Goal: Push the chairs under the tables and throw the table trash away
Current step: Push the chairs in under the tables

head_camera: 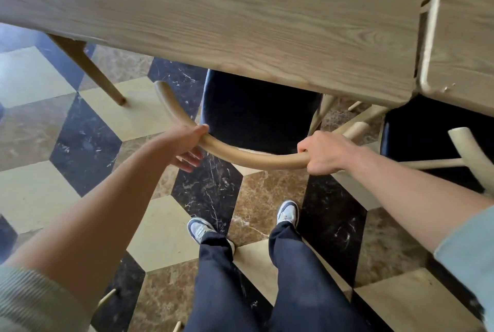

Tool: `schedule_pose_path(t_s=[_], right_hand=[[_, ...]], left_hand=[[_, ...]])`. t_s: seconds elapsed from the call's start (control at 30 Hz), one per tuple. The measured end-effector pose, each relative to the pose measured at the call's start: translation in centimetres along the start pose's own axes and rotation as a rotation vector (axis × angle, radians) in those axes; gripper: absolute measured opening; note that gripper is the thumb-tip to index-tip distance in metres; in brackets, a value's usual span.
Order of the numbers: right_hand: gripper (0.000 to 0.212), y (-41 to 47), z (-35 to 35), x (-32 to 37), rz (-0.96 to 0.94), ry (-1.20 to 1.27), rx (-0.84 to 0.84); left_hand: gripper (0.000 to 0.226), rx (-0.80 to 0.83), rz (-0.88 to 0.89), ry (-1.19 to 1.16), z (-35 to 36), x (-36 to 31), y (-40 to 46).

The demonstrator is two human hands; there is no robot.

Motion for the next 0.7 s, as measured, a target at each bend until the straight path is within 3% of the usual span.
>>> schedule_pose_path(t_s=[0.2,0.33,0.5,0.57,0.7], right_hand=[[0.038,-1.2,0.5,-1.8,0.065,0.063,0.083],[0.045,-1.1,-0.4,-0.8,0.135,0.385,0.198],[0.022,1.7,-3.7,4.0,0.172,0.691,-0.054],[0.015,3.8,-5.3,8.4,0.145,0.744,-0.142],[0.023,8.6,-9.4,19.7,0.07,0.758,-0.247]], left_hand=[[0.062,0.086,0.038,0.104,1.2,-0.7,-0.7],[0.064,0.087,0.076,0.139,0.5,-0.1,-1.2],[0.078,0.016,0.123,0.086,-2.6,1.6,-2.1],[0.072,-0.016,0.144,0.03,-5.5,2.8,-2.3],[0.064,-0.063,0.172,0.005,-14.3,6.7,-2.4]])
Point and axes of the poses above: each hand's wrist, its own y-axis towards the middle knuckle, its own z-axis out of the palm, x = y × z, the point moved 4 cm from there along y, towards the middle knuckle, and after that the axes turned 4 degrees about -x, right-handed, at the moved point
